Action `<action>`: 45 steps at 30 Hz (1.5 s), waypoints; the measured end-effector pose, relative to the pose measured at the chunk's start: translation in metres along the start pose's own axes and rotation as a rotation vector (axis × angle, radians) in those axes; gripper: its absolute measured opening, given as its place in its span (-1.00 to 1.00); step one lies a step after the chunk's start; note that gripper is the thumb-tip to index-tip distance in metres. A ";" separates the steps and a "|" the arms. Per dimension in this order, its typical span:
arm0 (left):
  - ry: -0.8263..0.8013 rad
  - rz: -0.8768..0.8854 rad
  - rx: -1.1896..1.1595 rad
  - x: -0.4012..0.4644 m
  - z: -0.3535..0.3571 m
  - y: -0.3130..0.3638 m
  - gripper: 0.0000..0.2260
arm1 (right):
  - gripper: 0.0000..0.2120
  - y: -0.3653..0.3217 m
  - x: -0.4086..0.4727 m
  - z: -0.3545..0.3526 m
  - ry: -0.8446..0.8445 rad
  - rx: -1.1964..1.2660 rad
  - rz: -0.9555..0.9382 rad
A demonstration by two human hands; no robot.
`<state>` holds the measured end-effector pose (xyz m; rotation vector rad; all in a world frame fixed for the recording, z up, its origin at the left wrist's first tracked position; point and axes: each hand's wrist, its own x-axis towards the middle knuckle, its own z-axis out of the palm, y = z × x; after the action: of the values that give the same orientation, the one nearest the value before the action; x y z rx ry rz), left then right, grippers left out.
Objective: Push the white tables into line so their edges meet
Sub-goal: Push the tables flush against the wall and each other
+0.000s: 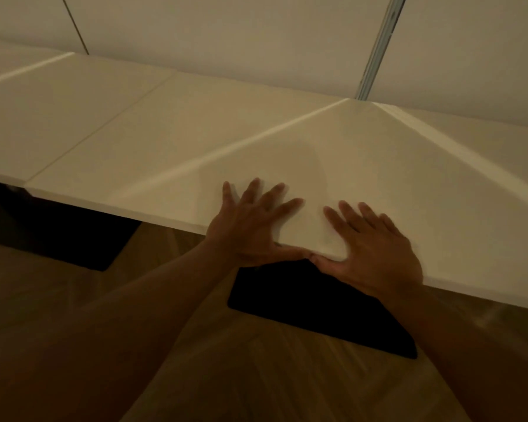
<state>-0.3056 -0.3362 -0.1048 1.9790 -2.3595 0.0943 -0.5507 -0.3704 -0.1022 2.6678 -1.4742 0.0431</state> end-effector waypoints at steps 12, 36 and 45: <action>0.026 -0.023 -0.022 0.004 0.003 -0.003 -0.05 | -0.11 0.000 0.002 0.009 0.073 -0.079 -0.031; 0.000 -0.028 -0.038 0.015 0.002 -0.006 -0.06 | -0.13 0.005 0.012 0.010 0.060 -0.055 -0.017; -0.076 -0.084 -0.152 0.011 -0.001 -0.002 -0.23 | -0.32 -0.011 0.009 -0.008 0.120 0.141 0.165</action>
<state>-0.3059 -0.3470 -0.1026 2.0390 -2.2481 -0.1630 -0.5358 -0.3715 -0.0940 2.5880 -1.7060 0.3239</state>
